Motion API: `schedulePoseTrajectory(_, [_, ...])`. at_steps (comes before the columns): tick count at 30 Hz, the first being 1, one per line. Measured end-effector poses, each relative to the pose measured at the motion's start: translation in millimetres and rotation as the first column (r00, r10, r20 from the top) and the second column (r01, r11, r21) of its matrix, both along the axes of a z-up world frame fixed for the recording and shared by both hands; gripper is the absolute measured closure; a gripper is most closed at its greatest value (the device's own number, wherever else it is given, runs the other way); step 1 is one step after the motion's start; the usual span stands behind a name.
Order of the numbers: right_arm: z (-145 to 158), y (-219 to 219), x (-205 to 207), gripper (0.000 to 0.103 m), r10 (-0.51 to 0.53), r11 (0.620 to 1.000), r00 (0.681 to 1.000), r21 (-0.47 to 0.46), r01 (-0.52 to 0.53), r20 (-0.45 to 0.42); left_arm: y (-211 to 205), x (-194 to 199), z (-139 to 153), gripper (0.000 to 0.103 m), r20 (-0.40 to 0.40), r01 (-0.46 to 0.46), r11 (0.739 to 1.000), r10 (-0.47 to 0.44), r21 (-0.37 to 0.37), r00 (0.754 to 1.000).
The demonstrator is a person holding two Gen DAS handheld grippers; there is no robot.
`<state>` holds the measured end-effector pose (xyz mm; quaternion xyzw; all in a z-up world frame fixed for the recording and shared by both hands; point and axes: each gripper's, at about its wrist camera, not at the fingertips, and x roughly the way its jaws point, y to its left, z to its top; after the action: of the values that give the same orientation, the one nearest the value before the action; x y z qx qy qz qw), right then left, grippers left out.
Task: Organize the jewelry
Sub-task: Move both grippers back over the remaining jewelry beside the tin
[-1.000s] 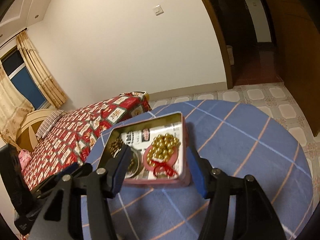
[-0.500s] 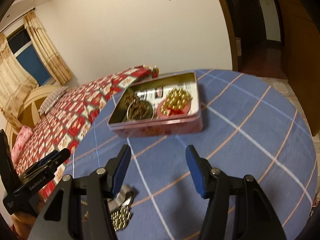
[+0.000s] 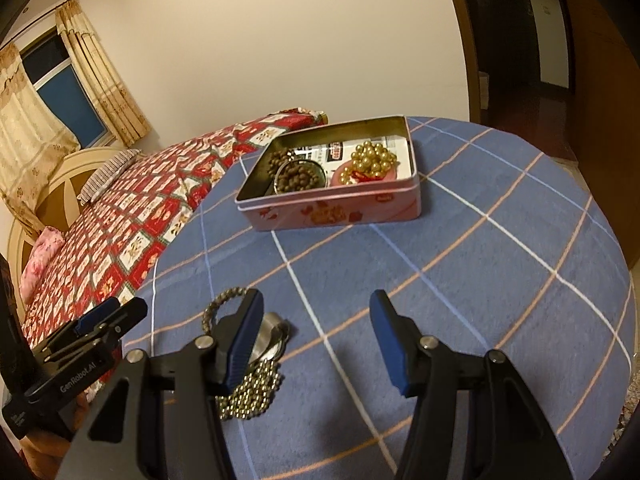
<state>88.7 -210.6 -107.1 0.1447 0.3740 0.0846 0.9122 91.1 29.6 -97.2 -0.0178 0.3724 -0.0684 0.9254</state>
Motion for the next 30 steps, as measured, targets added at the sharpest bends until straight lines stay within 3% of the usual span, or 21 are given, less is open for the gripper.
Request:
schedulePoseTrajectory(9, [-11, 19, -8, 0.049, 0.051, 0.999, 0.998, 0.016, -0.051, -0.048, 12, -14, 0, 0.04, 0.0, -0.018, 1.0, 0.018, 0.008, 1.0])
schedulePoseTrajectory(11, [-11, 29, -11, 0.049, 0.083, 0.997, 0.996, 0.002, -0.083, -0.046, 17, -15, 1, 0.04, 0.002, -0.029, 1.0, 0.029, 0.003, 1.0])
schedulePoseTrajectory(14, [-12, 49, -14, 0.06, 0.148, 0.989, 0.988, -0.023, -0.149, -0.053, 24, -16, 1, 0.04, -0.001, -0.047, 0.999, 0.047, -0.009, 0.999])
schedulePoseTrajectory(18, [-23, 76, -15, 0.062, 0.223, 0.971, 0.971, -0.066, -0.229, -0.083, 30, -18, 0, 0.04, -0.002, -0.06, 0.998, 0.06, -0.02, 0.998])
schedulePoseTrajectory(23, [-42, 95, -6, 0.063, 0.235, 0.963, 0.963, -0.101, -0.249, -0.131, 34, -20, 1, 0.04, 0.001, -0.064, 0.998, 0.064, -0.024, 0.998])
schedulePoseTrajectory(26, [-42, 101, -2, 0.064, 0.231, 0.957, 0.966, -0.149, -0.247, -0.116, 34, -21, 1, 0.04, 0.001, -0.064, 0.998, 0.064, -0.025, 0.998])
schedulePoseTrajectory(29, [-41, 98, 2, 0.093, 0.227, 0.96, 0.967, -0.143, -0.242, -0.116, 35, -21, 1, 0.04, 0.004, -0.06, 0.998, 0.06, -0.026, 0.998])
schedulePoseTrajectory(30, [-40, 96, 1, 0.094, 0.223, 0.963, 0.968, -0.131, -0.237, -0.111, 35, -21, 1, 0.04, 0.004, -0.058, 0.998, 0.058, -0.026, 0.998])
